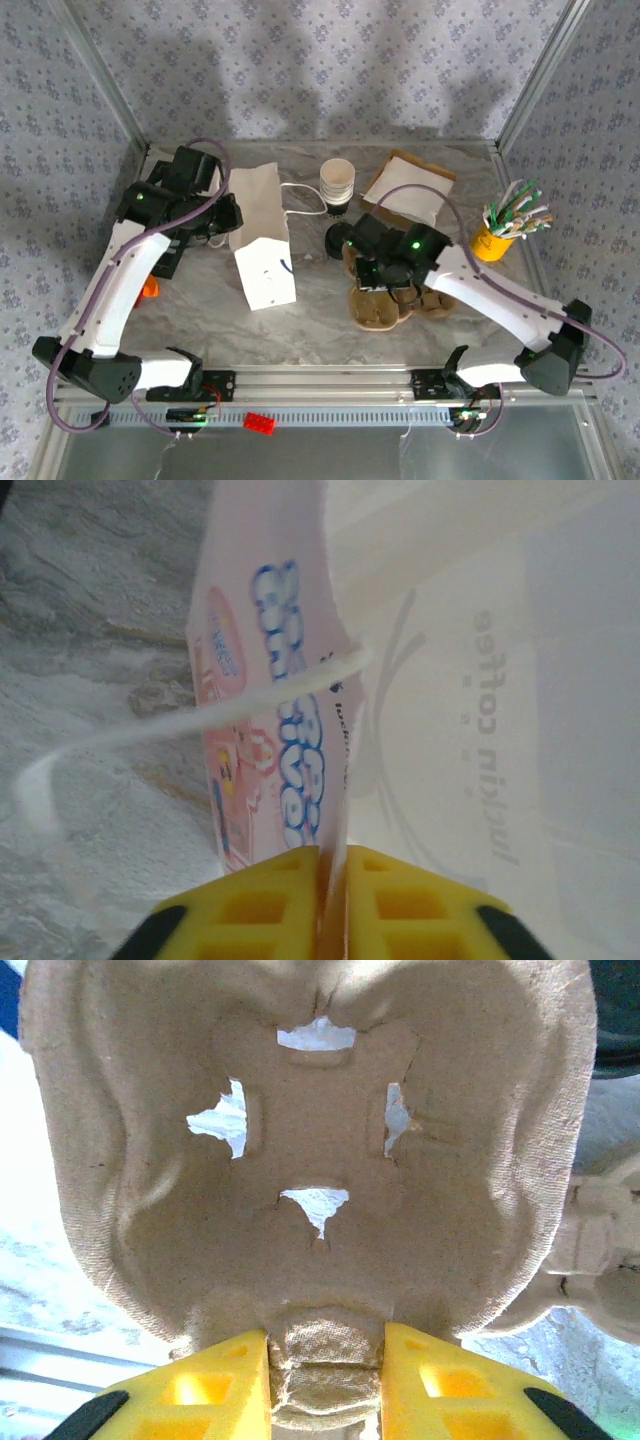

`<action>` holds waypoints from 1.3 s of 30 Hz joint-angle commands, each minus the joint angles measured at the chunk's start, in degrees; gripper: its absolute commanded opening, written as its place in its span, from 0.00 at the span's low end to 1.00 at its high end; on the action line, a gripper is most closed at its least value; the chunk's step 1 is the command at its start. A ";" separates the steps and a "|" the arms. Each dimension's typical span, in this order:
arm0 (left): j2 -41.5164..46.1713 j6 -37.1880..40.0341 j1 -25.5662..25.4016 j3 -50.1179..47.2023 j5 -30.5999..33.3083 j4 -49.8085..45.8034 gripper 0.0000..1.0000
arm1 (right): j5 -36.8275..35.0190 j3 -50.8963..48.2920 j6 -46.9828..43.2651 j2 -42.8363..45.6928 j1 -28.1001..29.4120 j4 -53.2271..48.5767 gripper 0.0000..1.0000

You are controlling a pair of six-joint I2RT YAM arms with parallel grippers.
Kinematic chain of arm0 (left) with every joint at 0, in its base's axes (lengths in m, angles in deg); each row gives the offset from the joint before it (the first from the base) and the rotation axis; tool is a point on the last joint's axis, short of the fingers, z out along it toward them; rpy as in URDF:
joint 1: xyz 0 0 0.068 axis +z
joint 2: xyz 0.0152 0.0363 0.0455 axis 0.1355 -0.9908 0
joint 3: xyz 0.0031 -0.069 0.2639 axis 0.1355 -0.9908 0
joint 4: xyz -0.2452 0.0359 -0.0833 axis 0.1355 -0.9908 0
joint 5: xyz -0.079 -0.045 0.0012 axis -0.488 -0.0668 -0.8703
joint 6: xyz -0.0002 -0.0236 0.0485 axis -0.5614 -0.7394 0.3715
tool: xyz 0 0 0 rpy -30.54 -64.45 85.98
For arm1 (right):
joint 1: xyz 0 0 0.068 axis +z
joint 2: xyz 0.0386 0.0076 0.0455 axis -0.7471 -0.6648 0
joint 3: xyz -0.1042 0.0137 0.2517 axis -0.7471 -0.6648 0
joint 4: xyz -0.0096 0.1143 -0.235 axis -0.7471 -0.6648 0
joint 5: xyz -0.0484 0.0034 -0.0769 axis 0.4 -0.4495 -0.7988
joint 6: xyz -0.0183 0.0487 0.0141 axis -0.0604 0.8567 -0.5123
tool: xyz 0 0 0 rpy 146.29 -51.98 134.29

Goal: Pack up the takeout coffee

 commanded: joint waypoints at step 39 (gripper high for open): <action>4.60 -19.98 -21.95 -4.44 5.94 9.66 0.24 | 2.39 53.79 -3.38 -14.66 -0.77 -20.30 0.30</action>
